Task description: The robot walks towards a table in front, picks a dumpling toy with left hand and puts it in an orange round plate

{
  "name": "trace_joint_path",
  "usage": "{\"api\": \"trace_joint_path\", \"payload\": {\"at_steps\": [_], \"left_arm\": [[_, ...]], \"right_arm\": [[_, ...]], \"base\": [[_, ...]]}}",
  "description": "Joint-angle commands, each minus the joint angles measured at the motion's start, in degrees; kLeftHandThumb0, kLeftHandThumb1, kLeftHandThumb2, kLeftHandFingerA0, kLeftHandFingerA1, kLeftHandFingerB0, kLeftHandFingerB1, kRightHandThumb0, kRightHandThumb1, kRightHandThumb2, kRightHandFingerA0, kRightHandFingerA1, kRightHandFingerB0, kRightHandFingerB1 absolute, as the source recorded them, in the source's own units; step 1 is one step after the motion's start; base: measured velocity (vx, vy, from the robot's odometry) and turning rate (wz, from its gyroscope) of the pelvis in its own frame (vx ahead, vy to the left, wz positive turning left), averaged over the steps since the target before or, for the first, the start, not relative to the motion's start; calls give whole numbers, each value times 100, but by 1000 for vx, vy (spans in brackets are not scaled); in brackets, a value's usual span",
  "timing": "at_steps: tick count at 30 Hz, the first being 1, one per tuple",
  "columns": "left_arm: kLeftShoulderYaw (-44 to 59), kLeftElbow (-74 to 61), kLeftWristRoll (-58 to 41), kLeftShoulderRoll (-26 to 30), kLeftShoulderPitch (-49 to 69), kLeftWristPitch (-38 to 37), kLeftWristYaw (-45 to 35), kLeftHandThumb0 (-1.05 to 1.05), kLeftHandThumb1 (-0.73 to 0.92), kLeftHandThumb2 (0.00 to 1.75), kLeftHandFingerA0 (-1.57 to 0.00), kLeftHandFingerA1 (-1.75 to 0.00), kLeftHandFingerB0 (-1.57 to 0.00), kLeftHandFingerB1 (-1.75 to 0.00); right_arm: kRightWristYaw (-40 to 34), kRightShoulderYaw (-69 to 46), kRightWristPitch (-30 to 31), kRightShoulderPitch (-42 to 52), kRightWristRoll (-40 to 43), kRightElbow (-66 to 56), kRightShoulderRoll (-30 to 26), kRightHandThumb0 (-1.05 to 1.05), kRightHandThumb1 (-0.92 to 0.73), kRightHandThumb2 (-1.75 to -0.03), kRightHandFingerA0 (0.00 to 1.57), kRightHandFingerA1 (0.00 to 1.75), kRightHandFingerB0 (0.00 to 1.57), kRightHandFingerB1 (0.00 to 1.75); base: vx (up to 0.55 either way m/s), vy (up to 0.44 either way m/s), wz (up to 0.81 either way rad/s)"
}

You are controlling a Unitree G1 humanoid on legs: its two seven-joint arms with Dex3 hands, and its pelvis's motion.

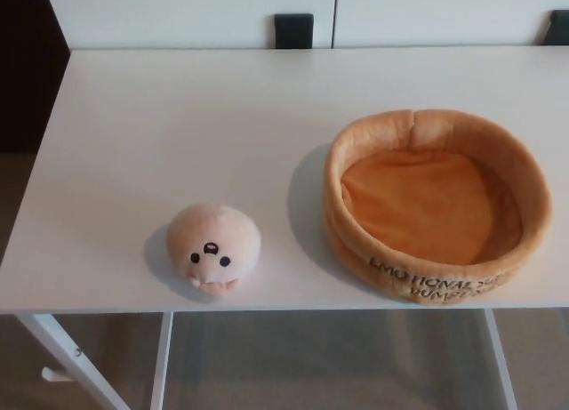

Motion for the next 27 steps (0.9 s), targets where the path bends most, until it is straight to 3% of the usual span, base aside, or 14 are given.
{"api": "trace_joint_path", "payload": {"at_steps": [1,3,7,9,10,13,17,18,19,27], "left_arm": [[968,-4776,-1023,500,2002,-1080,-389,-35,46,55,-10,-28,-13,-27],[1712,-7197,-1545,843,2692,-776,-723,-36,43,54,-9,-31,-15,-27],[2598,-8673,-1975,1247,2287,89,-1026,-41,41,56,-6,-30,-13,-27],[2801,-9204,-2161,1482,1884,699,-1118,-34,39,52,0,-33,-9,-26],[2784,-9285,-2117,1593,1588,840,-1138,-32,25,65,0,-30,0,-19],[2572,-9464,-1444,1846,447,1306,-1232,-40,27,63,0,-20,0,-7],[2111,-9619,-663,1877,-544,1788,-1356,-32,31,66,0,-23,0,-18],[1764,-9616,-384,1892,-1032,1979,-1508,-21,41,54,0,-23,0,-21],[1434,-9531,-80,1901,-1516,2048,-1657,-20,35,65,-2,-22,-1,-18],[120,-9081,1168,1873,-3229,2613,-2786,-4,40,67,-2,-23,-1,-18]], "right_arm": [[-38,17,59,-30,-49,-1,-47,-32,-65,-59,63,46,51,39],[-132,38,125,-56,-89,75,-18,-33,-66,-60,64,46,52,40],[-38,72,164,-162,-105,64,25,-34,-67,-60,60,46,51,39],[-69,0,138,-119,-21,15,38,-32,-70,-61,64,48,53,41],[-87,23,139,-118,-44,13,36,-33,-69,-60,64,47,53,40],[-140,78,151,-133,-109,52,51,-34,-67,-60,64,48,52,40],[-126,102,130,-102,-120,31,45,-34,-66,-59,62,48,51,40],[-121,76,153,-78,-87,22,58,-33,-68,-60,63,48,52,40],[-118,50,155,-69,-62,35,64,-33,-67,-60,63,47,52,40],[-98,41,129,-79,-56,54,62,-31,-68,-60,66,48,54,41]], "base": [[0,0,0],[0,0,0],[0,0,0],[0,0,0],[0,0,0],[0,0,0],[0,0,0],[0,0,0],[0,0,0],[0,0,0]]}}
